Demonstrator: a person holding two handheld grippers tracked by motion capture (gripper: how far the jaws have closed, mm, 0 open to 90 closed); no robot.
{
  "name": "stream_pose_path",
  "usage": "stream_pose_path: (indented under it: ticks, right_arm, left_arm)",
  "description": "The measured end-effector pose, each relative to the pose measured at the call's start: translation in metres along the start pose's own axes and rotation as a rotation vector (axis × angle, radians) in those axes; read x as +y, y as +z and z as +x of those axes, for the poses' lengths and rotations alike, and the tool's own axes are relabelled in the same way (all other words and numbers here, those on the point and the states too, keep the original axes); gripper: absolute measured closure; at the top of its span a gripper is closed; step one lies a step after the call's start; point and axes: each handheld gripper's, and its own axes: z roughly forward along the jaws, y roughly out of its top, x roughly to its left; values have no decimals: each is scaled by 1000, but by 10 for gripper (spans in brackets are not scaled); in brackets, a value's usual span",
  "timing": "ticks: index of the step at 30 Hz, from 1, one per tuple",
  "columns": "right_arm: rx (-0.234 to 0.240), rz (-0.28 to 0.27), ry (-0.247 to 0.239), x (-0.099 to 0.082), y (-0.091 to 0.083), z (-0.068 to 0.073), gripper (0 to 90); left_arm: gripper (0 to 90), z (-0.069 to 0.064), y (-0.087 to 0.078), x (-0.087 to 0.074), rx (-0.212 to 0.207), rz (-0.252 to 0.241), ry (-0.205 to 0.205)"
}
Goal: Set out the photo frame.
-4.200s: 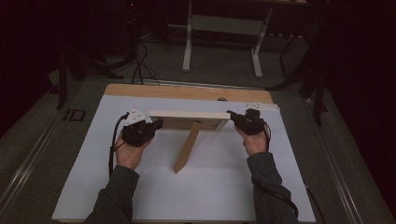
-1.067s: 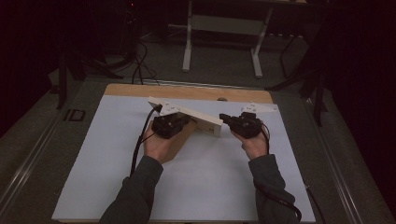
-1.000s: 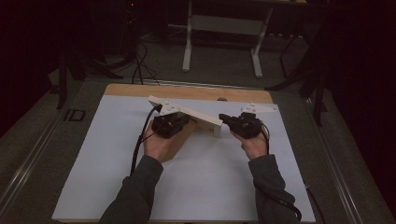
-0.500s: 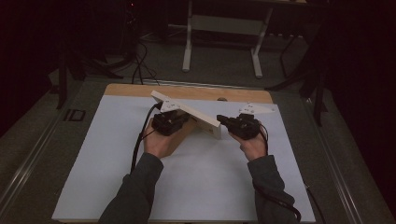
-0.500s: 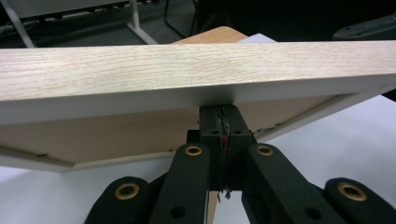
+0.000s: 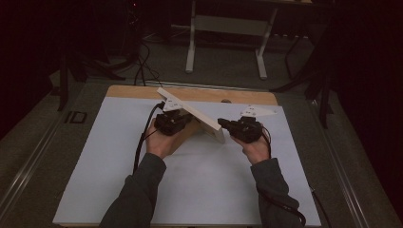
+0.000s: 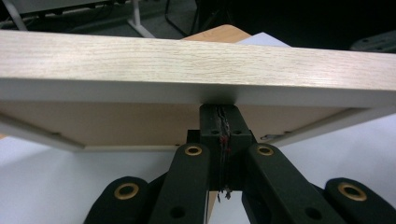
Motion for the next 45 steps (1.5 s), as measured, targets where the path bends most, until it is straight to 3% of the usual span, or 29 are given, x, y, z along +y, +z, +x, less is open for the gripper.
stream_pose_path:
  ticks: [23, 37, 45]
  right_arm:
    - [60, 37, -63, 2, 9, 21, 896]
    - [74, 71, -135, 3, 14, 37, 896]
    - [96, 78, -152, 4, 19, 44, 896]
  left_arm:
    - [900, 3, 7, 1, -1, -16, 25]
    - [900, 7, 9, 2, -27, -13, -5]
    - [900, 10, 11, 4, -38, -5, -9]
